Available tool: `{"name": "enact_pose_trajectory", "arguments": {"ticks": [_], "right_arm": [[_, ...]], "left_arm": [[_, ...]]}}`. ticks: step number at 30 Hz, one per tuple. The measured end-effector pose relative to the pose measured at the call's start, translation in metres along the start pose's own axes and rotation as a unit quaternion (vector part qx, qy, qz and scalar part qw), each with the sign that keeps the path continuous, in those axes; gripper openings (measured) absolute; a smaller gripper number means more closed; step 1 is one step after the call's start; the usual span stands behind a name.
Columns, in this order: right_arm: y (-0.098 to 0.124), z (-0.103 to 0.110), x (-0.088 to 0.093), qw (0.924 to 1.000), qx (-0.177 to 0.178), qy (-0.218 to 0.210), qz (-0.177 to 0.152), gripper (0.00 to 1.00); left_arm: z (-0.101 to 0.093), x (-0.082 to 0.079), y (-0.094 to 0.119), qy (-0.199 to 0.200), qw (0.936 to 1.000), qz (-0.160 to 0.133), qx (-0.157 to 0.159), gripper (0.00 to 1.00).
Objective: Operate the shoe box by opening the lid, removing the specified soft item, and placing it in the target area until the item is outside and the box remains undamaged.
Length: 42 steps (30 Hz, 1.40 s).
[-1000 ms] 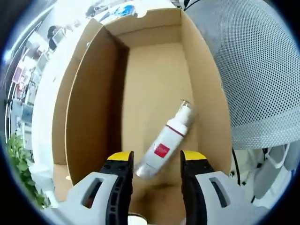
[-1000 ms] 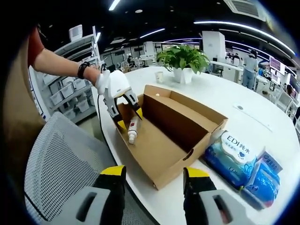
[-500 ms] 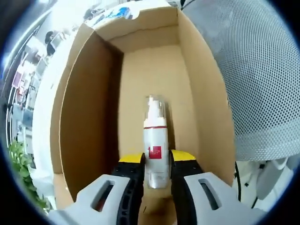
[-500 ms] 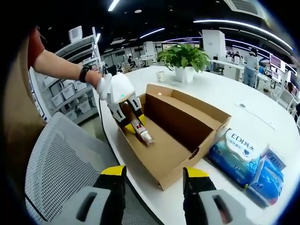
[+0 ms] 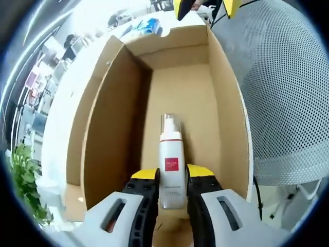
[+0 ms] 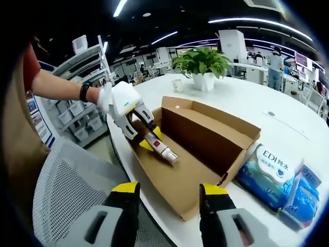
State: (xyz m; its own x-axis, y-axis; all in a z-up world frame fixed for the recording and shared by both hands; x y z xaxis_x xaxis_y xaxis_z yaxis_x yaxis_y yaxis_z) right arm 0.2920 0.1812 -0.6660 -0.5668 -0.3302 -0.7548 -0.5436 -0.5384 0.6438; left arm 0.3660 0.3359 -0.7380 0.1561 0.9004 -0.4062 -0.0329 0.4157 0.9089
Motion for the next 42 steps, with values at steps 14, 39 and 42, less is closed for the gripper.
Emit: {"name": "enact_pose_trajectory", "arguments": {"ticks": [14,39,42], "right_arm": [[-0.013,0.008,-0.011,0.9998,-0.015,0.009,0.005,0.43],[-0.017,0.009,-0.010,0.9997,-0.022,0.002,0.010,0.43],[-0.022,0.008,-0.012,0.9996,-0.026,-0.005,0.011,0.42]], "left_arm": [[-0.003,0.019,-0.015,-0.005,0.9992,0.037,0.012,0.20],[-0.005,0.004,-0.020,0.035,0.9989,0.011,0.031,0.21],[0.003,-0.010,-0.009,0.020,0.9997,-0.011,0.008,0.20]]}}
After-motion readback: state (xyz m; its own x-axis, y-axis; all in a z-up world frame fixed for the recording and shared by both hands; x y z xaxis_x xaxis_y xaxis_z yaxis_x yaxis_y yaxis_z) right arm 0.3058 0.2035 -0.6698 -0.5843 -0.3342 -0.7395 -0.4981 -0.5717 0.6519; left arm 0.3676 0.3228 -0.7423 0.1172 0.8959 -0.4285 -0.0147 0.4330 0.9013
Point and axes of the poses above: the point that each gripper's makers call its tool centre point, and the gripper's own axes: y roughly backward along the fingers, z roughly to its left, x roughly out of its underside, the point moved 2 cm from there along y, roughly backward along the fingers, and after that the axes turned 10 degrees about x, right-handed, at the moved point
